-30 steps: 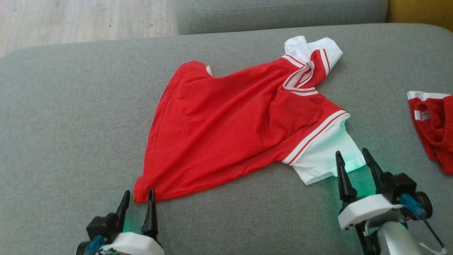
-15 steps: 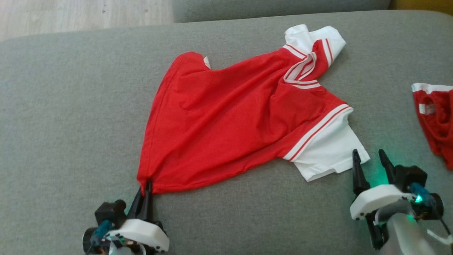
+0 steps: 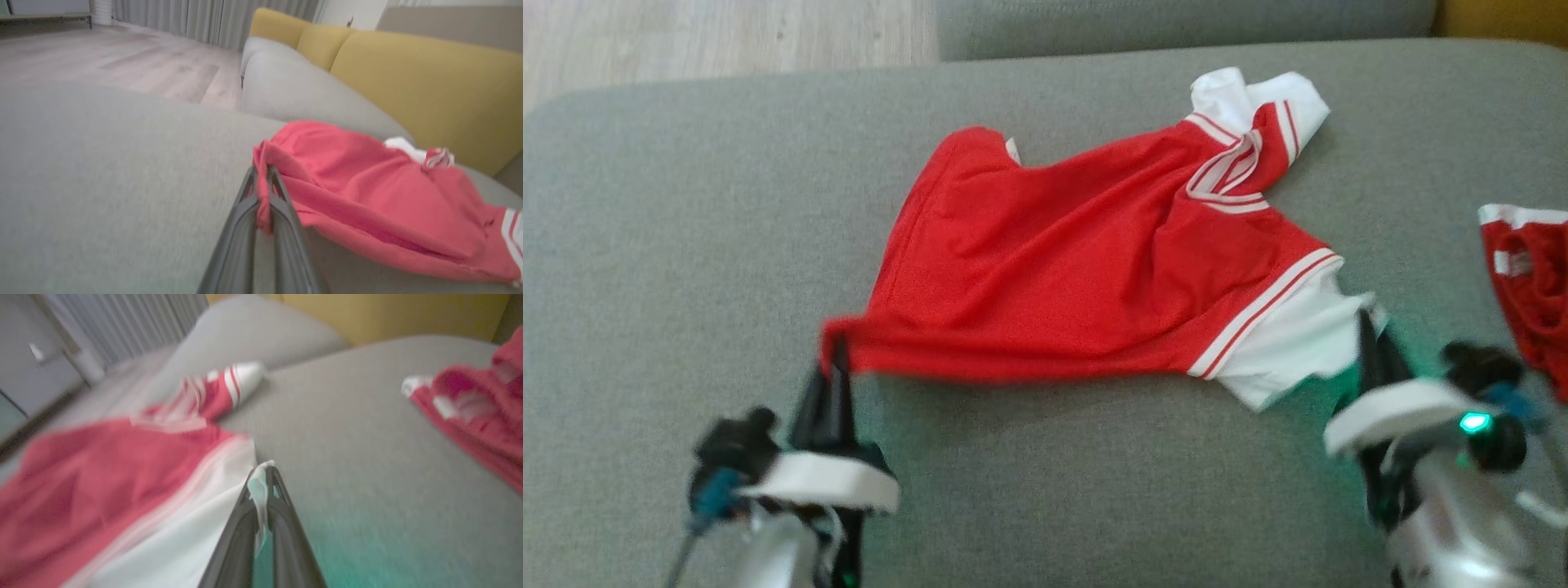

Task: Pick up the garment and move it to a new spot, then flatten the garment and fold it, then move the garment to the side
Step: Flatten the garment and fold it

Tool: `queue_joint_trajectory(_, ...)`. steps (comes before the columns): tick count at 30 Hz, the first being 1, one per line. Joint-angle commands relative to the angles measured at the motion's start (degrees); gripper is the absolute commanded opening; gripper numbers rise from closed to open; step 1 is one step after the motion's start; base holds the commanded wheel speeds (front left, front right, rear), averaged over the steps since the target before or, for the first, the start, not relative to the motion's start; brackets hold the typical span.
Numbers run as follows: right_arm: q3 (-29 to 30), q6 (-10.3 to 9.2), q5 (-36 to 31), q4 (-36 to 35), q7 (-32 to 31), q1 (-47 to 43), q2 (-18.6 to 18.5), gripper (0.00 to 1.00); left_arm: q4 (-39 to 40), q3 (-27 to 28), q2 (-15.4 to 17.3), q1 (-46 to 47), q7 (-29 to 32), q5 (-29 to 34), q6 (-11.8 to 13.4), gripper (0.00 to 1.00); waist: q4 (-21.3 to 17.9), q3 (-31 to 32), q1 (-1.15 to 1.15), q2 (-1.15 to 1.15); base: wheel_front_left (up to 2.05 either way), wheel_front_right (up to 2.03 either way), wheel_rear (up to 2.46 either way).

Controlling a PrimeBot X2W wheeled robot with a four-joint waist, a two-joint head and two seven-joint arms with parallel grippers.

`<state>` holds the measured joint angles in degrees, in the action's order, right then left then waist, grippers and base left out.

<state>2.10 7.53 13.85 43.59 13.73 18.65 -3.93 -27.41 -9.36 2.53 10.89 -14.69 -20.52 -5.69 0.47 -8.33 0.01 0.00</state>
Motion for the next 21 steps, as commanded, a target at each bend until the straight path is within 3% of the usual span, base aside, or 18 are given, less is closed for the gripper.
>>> queue_joint_trajectory(1,-1.55,-0.04,3.98,-4.2,1.08,3.73,-0.45,0.0,3.85,3.06,0.35,2.27,-0.31,-0.25,-0.4,0.0,-0.22,1.27,-0.01,0.0,0.0,0.0,0.0)
queue_joint_trajectory(5,-3.38,-0.04,17.54,-17.59,1.21,7.57,-3.55,0.0,14.03,6.9,1.89,5.97,-0.31,-0.35,-1.32,0.0,-0.53,4.21,-0.01,0.0,0.0,0.0,0.0)
queue_joint_trajectory(10,-5.61,-0.04,26.85,-31.32,-1.2,12.95,-9.45,0.0,22.58,7.8,8.49,12.23,0.68,0.01,-1.66,0.0,-0.61,7.47,-0.01,0.0,0.0,0.0,0.0)
queue_joint_trajectory(13,-5.35,-0.04,29.16,-38.16,-3.84,16.33,-11.88,0.0,28.02,7.72,12.83,17.27,4.12,0.58,-1.71,0.0,-0.29,8.66,-0.01,0.0,0.0,0.0,0.0)
queue_joint_trajectory(17,-2.67,-0.04,29.58,-42.82,-8.8,20.79,-12.46,0.0,31.93,8.89,16.12,23.05,10.62,-0.7,-1.66,0.0,0.04,7.65,-0.01,0.0,0.0,0.0,0.0)
queue_joint_trajectory(21,-0.63,-0.04,26.5,-42.61,-11.75,25.46,-12.14,0.0,31.03,7.68,16.83,26.53,16.7,-1.74,-1.53,0.0,0.56,4.31,-0.01,0.0,0.0,0.0,0.0)
